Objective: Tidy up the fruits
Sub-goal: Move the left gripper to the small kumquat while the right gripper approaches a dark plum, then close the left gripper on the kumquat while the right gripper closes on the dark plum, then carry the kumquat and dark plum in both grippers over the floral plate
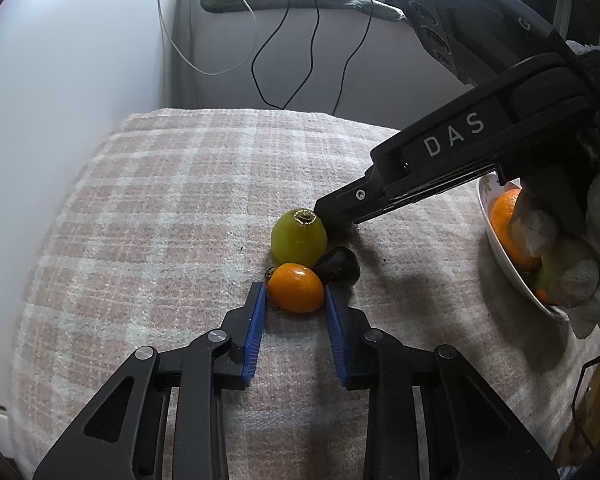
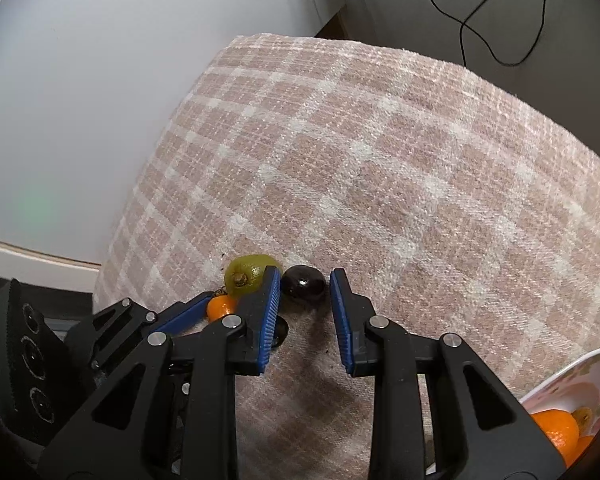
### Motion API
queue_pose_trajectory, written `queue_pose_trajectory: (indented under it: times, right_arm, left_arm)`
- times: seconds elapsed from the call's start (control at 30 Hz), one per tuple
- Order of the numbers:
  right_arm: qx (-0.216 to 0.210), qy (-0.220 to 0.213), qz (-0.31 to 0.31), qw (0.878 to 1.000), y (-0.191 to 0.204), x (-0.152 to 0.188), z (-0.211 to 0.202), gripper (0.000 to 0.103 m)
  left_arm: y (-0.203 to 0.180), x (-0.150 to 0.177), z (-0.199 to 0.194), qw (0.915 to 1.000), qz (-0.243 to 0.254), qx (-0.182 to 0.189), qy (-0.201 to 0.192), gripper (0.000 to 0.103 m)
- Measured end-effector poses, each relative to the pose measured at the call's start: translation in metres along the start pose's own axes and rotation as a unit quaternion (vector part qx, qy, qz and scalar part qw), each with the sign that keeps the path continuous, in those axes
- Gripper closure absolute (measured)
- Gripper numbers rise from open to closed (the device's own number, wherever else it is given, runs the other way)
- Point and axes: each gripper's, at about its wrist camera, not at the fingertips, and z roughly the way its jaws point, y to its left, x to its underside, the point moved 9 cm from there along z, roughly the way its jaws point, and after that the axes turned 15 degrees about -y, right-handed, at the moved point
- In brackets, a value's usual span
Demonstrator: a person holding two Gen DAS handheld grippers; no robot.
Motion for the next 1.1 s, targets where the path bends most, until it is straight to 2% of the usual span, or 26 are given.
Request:
queue_pose_trajectory:
  times: [0.17,0.67,1.1]
  right_arm:
    - [0.005,-0.012,-0.018,1.000,0.005,0.001,-0.003,0.079]
    - [0.001,-0.038,-0.021,0.999,0.002,-0.003,-0.024,0.080]
    - [-0.026,-0.084,-0.007,0.996,-0.006,-0.004,-0.083,0.080]
  left_arm:
    - [0.001,-0.001,0.002,1.0000,-0.001,0.001,-0.002,0.077]
    - [0.004,-0.002,-0.015,0.9998,-0.011,-0.007,-0.017,0.077]
    - [-0.029,-0.016,-0.047,0.9988,-0.004,0.013,-0.046,0.077]
